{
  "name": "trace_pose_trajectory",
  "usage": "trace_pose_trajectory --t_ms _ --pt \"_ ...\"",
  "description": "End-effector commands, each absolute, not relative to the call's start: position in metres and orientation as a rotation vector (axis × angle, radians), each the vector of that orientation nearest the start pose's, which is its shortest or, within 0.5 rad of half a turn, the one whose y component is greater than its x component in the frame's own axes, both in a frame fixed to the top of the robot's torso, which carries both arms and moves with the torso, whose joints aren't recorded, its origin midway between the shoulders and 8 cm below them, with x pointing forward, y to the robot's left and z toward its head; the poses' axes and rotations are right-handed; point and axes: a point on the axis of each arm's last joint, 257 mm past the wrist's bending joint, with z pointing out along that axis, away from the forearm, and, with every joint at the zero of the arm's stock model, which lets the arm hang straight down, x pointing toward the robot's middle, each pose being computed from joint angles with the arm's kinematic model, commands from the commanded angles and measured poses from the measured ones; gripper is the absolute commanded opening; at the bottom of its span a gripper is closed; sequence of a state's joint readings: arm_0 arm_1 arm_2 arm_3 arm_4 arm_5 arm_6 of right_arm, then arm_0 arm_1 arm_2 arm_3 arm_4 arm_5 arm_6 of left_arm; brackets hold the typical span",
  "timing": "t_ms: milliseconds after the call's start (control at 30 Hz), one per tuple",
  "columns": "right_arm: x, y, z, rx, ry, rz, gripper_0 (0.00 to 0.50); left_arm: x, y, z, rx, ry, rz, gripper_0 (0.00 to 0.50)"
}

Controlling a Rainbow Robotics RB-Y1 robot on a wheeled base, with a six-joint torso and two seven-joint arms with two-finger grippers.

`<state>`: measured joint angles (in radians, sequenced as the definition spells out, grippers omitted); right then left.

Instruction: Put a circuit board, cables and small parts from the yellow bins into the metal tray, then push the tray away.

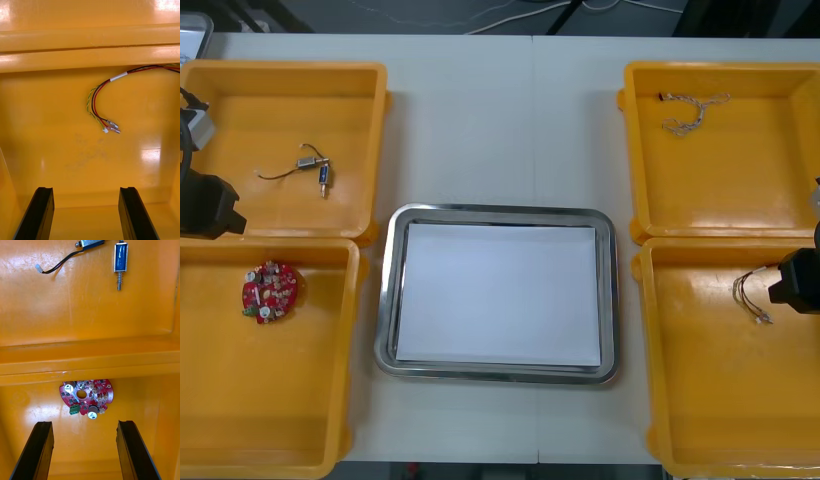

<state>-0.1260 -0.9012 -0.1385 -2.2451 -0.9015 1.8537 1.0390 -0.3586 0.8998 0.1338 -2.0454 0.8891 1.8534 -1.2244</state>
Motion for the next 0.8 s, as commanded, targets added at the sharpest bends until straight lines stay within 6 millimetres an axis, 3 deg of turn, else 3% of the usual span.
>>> trace_pose_trajectory --t_ms 33,800 --pt "0.3565 -0.3601 -0.1815 0.098 2.732 -0.056 0.500 0.4179 0.3786 -0.1223 0.136 2.631 0.148 0.493" --pt "0.3565 -0.3601 -0.1815 0.098 2.732 -0.056 0.500 0.4179 0.3786 -0.1223 0.136 2.631 0.148 0.491"
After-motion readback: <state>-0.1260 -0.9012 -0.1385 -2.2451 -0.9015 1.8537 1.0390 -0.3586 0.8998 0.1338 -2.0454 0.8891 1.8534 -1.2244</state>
